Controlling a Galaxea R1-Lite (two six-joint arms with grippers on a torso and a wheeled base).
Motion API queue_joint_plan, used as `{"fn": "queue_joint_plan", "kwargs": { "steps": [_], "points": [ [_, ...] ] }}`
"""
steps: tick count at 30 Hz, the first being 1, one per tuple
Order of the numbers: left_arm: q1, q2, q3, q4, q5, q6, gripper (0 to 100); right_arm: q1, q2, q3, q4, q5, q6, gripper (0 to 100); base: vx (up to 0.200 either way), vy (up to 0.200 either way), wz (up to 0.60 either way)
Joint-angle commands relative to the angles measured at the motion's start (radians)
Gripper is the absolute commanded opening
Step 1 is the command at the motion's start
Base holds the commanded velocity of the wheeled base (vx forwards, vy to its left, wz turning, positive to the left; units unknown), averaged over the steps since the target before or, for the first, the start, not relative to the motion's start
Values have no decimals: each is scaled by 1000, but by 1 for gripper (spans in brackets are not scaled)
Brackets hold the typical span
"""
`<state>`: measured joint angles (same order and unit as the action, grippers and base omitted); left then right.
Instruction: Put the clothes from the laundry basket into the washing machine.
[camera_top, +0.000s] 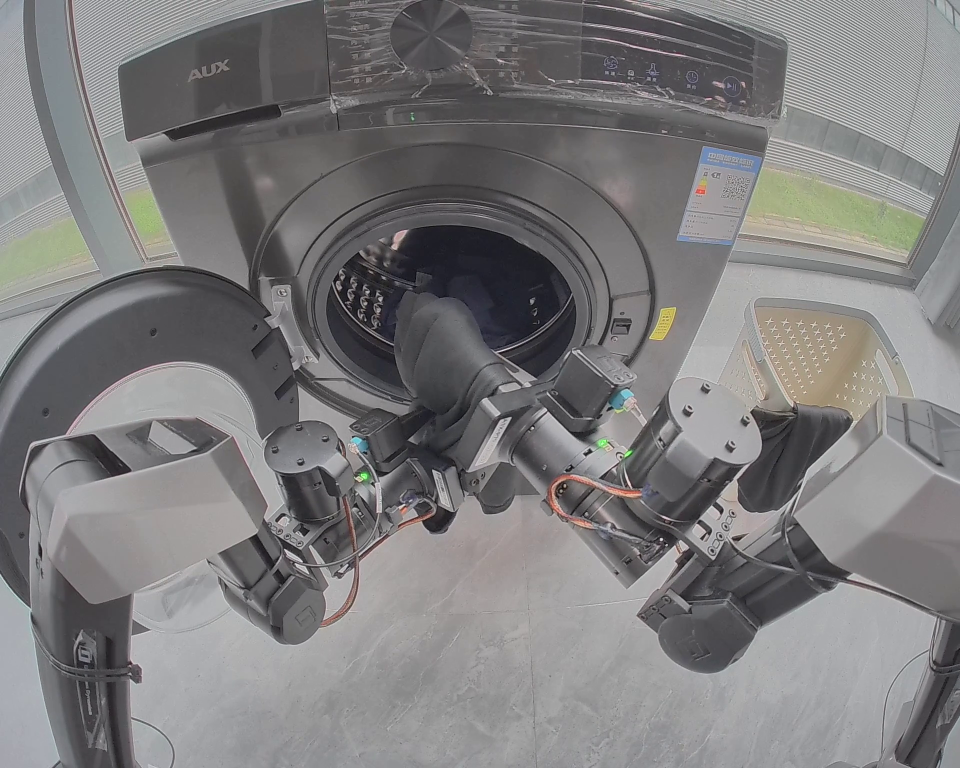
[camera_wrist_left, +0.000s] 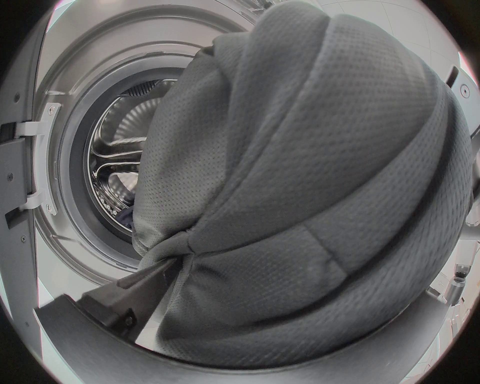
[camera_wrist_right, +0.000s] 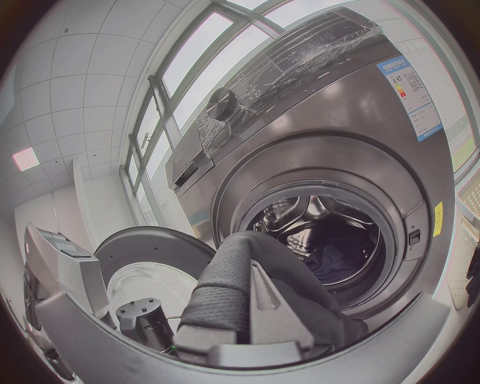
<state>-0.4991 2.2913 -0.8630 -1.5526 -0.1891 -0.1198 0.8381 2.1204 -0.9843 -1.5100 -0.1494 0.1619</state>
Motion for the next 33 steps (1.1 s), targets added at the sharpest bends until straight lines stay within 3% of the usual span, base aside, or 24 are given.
{"fn": "queue_joint_plan", "kwargs": {
  "steps": [1, 10, 21, 27, 31, 32, 33],
  "points": [
    [8, 14, -10, -8, 2, 2, 0, -1, -5, 4, -1, -1, 1, 0, 0, 0, 0],
    [16, 8, -14, -8, 28, -9, 0, -31, -50, 32, 2, -15, 10, 0, 0, 0, 0],
    [19, -88, 30, -9, 33, -15, 0, -152, 1, 116, 25, -15, 27, 0, 0, 0, 0],
    [19, -159, 82, -8, 28, -17, 0, -143, 41, 144, 5, -9, 25, 0, 0, 0, 0],
    [21, -177, 96, -9, 30, -35, 0, -131, 30, 142, -3, -6, 22, 0, 0, 0, 0],
    [21, -184, 98, -9, 30, -37, 0, -128, 26, 141, -4, -6, 22, 100, 0, 0, 0],
    [21, -185, 101, -9, 30, -37, 0, -128, 18, 142, -4, -4, 22, 100, 0, 0, 0]
  ]
}}
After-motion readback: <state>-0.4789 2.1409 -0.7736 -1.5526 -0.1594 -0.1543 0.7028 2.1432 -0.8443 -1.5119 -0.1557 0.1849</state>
